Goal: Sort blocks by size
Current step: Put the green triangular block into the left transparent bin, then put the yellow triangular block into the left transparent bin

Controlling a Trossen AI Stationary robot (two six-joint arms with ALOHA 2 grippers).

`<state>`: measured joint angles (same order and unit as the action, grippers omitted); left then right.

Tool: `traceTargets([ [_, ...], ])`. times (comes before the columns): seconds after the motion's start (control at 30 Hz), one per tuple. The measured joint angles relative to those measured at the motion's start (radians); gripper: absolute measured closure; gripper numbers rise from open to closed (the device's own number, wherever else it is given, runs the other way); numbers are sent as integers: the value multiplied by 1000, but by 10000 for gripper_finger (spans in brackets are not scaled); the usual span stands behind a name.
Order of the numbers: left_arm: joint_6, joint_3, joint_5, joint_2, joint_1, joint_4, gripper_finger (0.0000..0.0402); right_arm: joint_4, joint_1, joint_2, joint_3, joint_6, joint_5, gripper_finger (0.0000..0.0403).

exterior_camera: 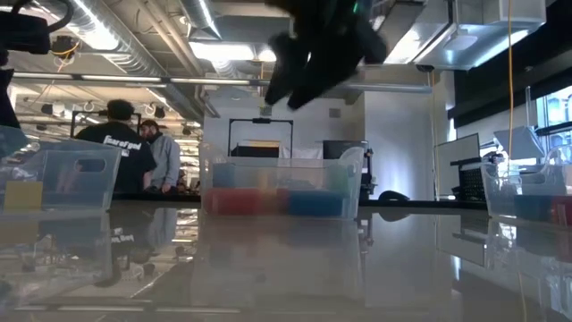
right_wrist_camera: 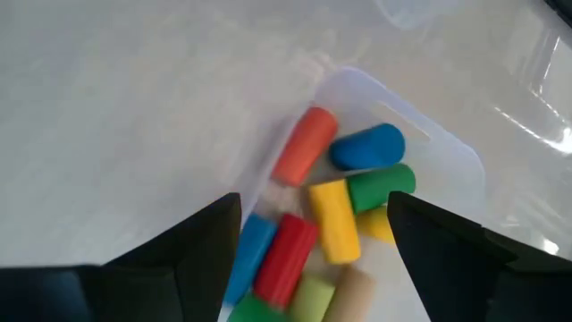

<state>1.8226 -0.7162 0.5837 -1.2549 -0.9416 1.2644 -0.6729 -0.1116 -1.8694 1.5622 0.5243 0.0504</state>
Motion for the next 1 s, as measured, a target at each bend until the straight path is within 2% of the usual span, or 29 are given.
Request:
traceTargets([
  [0.13,43,0,-4,0,1,-2,195,-162,-71,1,84,-10,61,116],
  [0.23,81,0,-5,0,1,-2,175,-249,-125,25,97,-50,99,116],
  [0.37,99,-8,9,0,1,-33,164,-346,-201,80,96,-141,109,116],
  [0.47,76,-26,74,0,2,-82,162,-391,-271,117,95,-213,123,116],
  [0.67,-2,-32,227,0,13,-203,161,-508,-413,134,94,-467,158,116],
  [1.0,-162,-29,236,0,57,-350,161,-539,-657,135,-27,-869,160,116],
])
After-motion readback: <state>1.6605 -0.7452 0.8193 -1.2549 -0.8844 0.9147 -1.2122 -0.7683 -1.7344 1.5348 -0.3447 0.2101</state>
